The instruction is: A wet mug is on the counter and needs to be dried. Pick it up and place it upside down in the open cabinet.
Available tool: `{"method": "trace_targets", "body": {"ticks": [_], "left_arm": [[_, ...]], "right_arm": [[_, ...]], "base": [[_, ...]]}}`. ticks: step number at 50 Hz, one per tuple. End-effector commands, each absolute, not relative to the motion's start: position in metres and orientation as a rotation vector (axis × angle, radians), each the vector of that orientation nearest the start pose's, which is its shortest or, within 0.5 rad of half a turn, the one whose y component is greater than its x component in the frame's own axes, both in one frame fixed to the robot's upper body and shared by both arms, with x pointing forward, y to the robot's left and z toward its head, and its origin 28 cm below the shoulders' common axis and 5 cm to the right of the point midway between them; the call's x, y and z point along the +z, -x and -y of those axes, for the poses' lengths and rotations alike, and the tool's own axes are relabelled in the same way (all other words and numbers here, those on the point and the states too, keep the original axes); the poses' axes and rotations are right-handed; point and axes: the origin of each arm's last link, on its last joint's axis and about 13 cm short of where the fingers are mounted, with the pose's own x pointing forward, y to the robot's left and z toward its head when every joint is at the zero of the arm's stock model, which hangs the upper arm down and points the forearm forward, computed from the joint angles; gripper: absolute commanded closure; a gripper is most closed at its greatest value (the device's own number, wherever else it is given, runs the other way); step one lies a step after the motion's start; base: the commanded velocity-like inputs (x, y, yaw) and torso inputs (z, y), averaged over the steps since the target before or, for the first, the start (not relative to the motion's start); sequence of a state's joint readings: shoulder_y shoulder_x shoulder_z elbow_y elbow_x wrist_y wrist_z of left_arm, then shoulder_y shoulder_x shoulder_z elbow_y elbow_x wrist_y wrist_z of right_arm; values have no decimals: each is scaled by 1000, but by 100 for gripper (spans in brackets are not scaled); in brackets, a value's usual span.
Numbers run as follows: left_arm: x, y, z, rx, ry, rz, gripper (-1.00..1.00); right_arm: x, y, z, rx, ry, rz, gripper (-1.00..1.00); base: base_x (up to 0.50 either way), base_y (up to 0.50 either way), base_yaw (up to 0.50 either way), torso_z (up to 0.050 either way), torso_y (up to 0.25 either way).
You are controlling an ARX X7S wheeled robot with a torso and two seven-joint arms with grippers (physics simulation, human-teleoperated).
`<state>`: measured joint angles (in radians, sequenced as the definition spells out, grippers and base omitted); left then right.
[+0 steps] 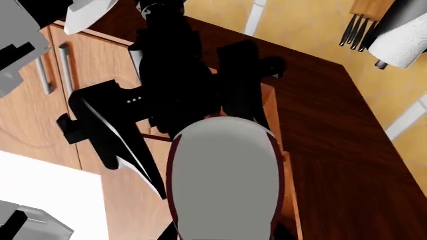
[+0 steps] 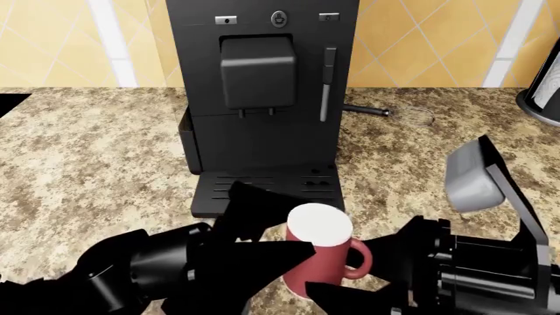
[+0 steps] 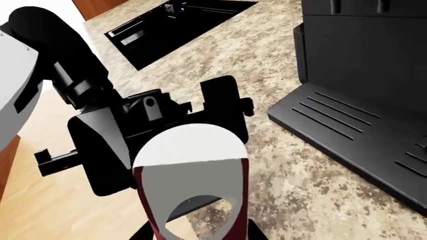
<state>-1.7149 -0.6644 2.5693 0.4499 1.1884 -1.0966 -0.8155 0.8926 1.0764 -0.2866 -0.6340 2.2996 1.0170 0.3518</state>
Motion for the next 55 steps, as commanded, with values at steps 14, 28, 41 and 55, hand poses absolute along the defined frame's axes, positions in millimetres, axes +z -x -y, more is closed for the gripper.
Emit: {"method": "trace_targets", "body": {"ticks": [14,28,41,55], "left_arm": [[229,-251,-222,-209,2474,-2729,-100],[230,-241,-243,-214,2585,-2691,-100],[230,-219,-264,-334,2900,-2777,-100],[227,-174,-262,-475,3187,-3347,-100]], "right_arm": [[278,-153,157,1060,-126,-457,100],[278,-151,164,1026,-131,-446,100],[279,-150,168,999,-138,-433,100],[280,-147,168,982,-127,-417,100]], "base": [[0,0,0,0,0],[0,0,0,1,0],[0,0,0,0,0],[0,0,0,0,0]]}}
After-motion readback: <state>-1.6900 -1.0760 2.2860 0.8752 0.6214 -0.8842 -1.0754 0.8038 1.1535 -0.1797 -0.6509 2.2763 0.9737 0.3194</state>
